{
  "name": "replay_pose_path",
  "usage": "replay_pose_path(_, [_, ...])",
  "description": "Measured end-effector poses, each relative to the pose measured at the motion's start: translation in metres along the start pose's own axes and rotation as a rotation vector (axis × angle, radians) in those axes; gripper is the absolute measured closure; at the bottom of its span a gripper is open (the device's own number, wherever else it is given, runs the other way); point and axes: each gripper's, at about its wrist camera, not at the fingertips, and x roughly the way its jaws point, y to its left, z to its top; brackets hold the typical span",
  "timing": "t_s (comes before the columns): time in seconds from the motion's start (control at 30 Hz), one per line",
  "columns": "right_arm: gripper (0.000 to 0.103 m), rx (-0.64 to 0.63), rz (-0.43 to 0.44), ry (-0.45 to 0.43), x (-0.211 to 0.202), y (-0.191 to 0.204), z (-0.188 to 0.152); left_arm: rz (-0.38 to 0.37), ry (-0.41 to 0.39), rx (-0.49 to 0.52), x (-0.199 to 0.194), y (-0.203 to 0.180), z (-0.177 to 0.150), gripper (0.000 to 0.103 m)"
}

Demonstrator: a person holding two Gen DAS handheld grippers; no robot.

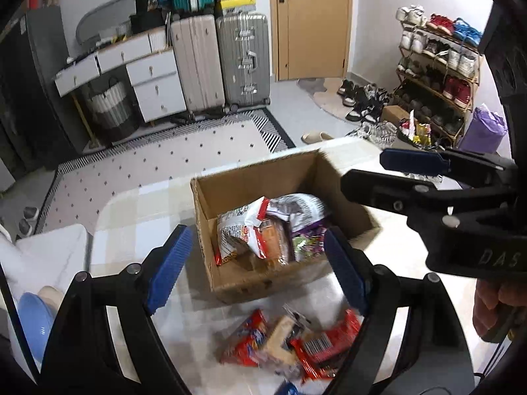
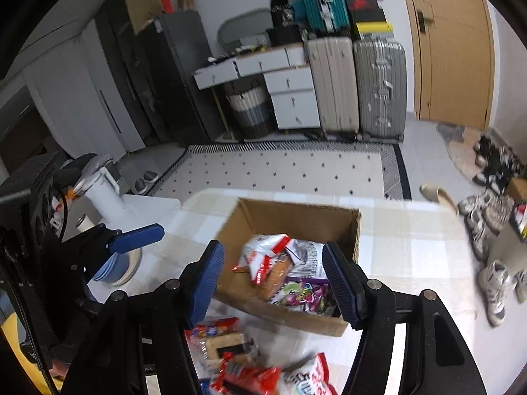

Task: Organize snacks
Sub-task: 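Withdraw both tools from the box back toward the snack pile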

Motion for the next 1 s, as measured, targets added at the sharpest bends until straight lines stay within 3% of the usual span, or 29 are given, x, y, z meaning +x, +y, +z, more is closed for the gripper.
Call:
replay_pose_path(0.13, [0.018,-0.041,0.005,-0.090,-0.053,0.022,0.001,-0.006,-0.065,-0.013,-0.062,-0.005,0.004,0.018])
replay_pose_path(0.33, [0.011,-0.049,0.021,-0.219,-0.133,0.047,-0.011,0.001,-0.176,-0.040,-0.166,-0.013,-0.003,0.015])
replay_pose_path(0.4, [0.006,-0.051,0.026,-0.267,-0.160,0.056,-0.019,0.009,-0.218,-0.034,-0.200,-0.017,-0.009,0.005])
replay_pose_path(0.43, [0.005,-0.055,0.026,-0.287,-0.172,0.060,-0.024,0.021,-0.243,-0.034,-0.218,-0.018,-0.014,0.001])
replay_pose_path(0.57, [0.001,-0.077,0.045,-0.369,-0.217,0.077,-0.048,0.070,-0.374,-0.028,-0.292,-0.027,-0.054,0.001])
replay_pose_path(0.67, [0.001,-0.111,0.051,-0.420,-0.246,0.089,-0.075,0.070,-0.412,-0.041,-0.328,-0.030,-0.087,0.001])
replay_pose_path(0.83, [0.001,-0.150,0.019,-0.458,-0.265,0.101,-0.129,0.052,-0.434,-0.088,-0.351,-0.029,-0.135,0.001])
replay_pose_path(1.0, [0.001,-0.176,-0.032,-0.481,-0.260,0.100,-0.186,0.048,-0.410,-0.118,-0.338,-0.030,-0.188,0.001])
